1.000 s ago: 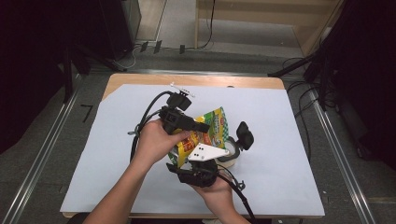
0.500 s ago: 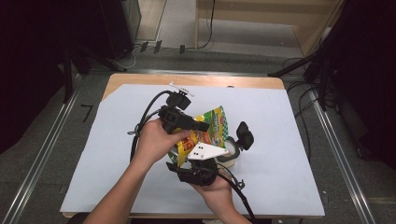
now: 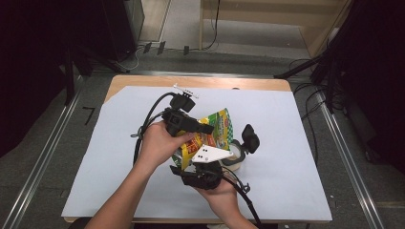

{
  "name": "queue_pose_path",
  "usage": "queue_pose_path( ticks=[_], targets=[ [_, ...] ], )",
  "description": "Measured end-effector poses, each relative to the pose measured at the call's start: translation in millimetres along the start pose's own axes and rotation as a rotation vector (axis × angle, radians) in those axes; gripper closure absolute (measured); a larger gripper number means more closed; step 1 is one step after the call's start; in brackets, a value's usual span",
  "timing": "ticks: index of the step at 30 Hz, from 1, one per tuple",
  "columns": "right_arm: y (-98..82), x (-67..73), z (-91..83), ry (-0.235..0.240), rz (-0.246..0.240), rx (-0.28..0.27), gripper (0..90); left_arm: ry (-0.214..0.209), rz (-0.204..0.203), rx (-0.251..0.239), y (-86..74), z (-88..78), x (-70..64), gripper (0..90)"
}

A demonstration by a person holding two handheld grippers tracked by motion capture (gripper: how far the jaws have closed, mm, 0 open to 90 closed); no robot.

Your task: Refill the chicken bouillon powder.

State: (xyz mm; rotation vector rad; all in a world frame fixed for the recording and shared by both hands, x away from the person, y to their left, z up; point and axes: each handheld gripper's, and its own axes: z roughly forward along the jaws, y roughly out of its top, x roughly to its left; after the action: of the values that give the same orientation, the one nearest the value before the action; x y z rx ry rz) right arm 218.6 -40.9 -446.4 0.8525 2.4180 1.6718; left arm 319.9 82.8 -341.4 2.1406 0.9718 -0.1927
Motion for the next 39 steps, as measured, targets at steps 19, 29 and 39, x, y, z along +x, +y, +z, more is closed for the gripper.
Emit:
queue_pose_path(
  ticks=[19, 29, 39],
  targets=[
    [-1.8, 2.2, 1.4, 0.002, 0.005, -0.001, 61.7, 0.019, 0.024, 0.008, 0.3, -0.4, -11.7, 75.7],
    [-3.3, 2.0, 3.2, 0.004, -0.002, 0.005, 62.2, 0.013, 0.027, 0.014, 0.0, 0.1, -13.0, 76.4],
    [-5.5, 2.9, 6.1, 0.002, -0.014, 0.021, 61.8, 0.013, 0.034, 0.021, 0.0, 1.7, -14.8, 76.8]
  ],
)
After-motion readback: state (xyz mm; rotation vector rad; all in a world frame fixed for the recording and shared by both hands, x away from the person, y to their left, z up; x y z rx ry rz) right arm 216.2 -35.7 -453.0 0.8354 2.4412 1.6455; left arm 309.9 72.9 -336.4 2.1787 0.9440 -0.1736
